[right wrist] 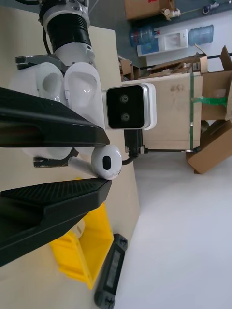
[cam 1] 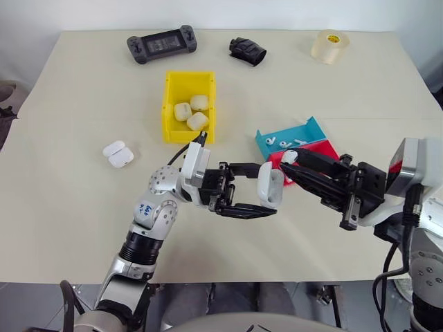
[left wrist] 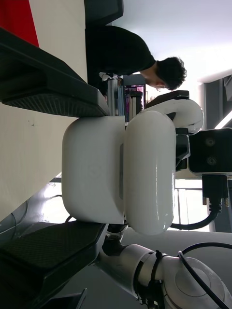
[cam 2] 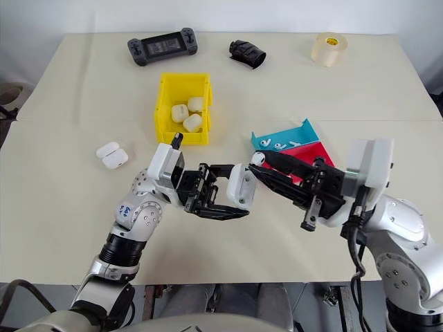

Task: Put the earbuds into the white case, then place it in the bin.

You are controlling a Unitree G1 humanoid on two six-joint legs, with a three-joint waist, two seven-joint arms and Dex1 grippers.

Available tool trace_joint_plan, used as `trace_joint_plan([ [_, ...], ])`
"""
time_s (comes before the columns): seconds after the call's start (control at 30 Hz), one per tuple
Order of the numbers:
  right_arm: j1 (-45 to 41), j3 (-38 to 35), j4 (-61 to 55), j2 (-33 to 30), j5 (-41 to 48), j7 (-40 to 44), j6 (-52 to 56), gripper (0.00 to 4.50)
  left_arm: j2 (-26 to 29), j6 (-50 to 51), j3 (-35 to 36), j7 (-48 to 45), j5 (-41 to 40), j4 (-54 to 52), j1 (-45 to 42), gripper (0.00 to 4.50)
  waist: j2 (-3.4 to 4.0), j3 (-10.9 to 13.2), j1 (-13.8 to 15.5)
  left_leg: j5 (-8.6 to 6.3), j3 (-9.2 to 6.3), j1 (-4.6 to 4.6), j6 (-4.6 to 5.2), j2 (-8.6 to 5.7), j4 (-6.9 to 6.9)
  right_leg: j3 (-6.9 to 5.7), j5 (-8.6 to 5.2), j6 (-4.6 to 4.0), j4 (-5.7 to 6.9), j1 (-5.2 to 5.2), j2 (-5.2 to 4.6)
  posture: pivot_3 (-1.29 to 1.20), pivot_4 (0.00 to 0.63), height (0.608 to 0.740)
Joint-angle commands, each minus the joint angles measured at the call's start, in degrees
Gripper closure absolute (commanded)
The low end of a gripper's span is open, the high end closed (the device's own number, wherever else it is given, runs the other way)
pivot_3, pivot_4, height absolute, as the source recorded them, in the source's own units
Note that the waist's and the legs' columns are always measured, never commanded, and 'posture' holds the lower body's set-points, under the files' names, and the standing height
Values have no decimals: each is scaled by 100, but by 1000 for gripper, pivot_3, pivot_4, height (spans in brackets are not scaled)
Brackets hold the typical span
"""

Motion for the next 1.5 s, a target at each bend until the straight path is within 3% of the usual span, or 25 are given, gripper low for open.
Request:
trace_joint_plan([
  [0.03, 134, -26, -215, -22, 22, 54, -157, 3949, -56, -30, 16, -13, -40, -87, -91, 1705, 0, 0, 2, 0, 1, 0, 0, 0, 0, 0, 0, 0, 0, 0, 0, 0, 150, 740],
  [0.6, 216, 609, -133, 225, -398, -8, -435, 3949, -41, 76, 49, -8, -78, -163, -155, 1705, 0, 0, 4, 0, -1, 0, 1, -2, 1, -1, 0, 0, -1, 0, 0, 0, 150, 740],
  [1.1, 484, 737, 138, -68, -1078, 640, -975, 3949, -87, 36, 75, -34, -98, -160, -146, 1705, 0, 0, 3, 0, -2, 0, 1, -2, 1, -1, 0, 0, -2, 0, 0, 0, 150, 740],
  [1.5, 178, 575, 577, -533, -896, 980, -868, 3949, -148, -34, 95, -76, -80, -97, -174, 1705, -1, 0, 9, 0, -2, 0, 1, -2, 1, -1, 0, 0, -5, 2, 0, 0, 150, 740],
])
